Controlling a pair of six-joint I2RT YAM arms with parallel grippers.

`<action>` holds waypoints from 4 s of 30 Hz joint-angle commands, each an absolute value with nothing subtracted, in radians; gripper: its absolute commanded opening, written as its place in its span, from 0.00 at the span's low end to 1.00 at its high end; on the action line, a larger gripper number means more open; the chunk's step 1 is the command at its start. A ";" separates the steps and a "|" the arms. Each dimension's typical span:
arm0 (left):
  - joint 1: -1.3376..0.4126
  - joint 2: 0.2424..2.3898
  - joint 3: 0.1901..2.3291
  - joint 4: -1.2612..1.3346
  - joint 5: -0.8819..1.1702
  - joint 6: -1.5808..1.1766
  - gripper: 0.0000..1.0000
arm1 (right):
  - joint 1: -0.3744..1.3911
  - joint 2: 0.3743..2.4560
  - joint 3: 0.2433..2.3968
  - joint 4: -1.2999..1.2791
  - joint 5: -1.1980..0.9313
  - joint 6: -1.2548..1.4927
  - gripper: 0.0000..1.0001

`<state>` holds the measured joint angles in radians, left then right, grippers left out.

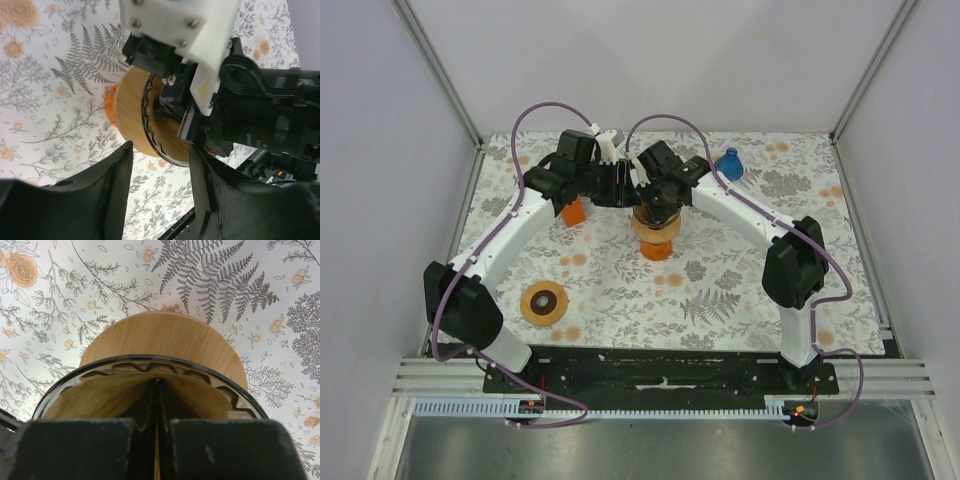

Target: Place the coffee filter in the dripper

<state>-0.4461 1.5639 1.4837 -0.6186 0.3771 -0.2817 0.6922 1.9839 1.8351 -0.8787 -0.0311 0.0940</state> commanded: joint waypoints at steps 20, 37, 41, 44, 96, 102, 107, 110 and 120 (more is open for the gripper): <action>-0.445 1.635 1.408 -0.518 0.400 -0.380 0.15 | 0.723 2.082 1.844 -0.910 -0.023 0.086 0.00; -0.445 1.612 1.419 -0.522 0.382 -0.351 0.02 | 0.672 1.876 1.968 -0.900 -0.164 0.014 0.20; -0.445 1.618 1.424 -0.523 0.385 -0.348 0.02 | 0.672 1.809 1.956 -0.865 -0.247 -0.086 0.26; -0.445 1.620 1.422 -0.525 0.385 -0.348 0.02 | 0.672 1.734 1.896 -0.790 -0.314 -0.164 0.33; -0.446 1.608 1.436 -0.525 0.380 -0.316 0.02 | 0.534 1.911 1.767 -0.747 -0.344 -0.209 0.29; -0.446 1.609 1.437 -0.525 0.382 -0.311 0.02 | 0.534 1.910 1.766 -0.750 -0.344 -0.207 0.01; -0.446 1.606 1.443 -0.526 0.385 -0.304 0.04 | 0.535 1.905 1.753 -0.750 -0.334 -0.209 0.01; -0.448 1.605 1.454 -0.535 0.383 -0.290 0.14 | 0.534 1.907 1.750 -0.752 -0.327 -0.209 0.14; -0.446 1.594 1.477 -0.552 0.402 -0.267 0.43 | 0.531 1.891 1.756 -0.758 -0.324 -0.209 0.58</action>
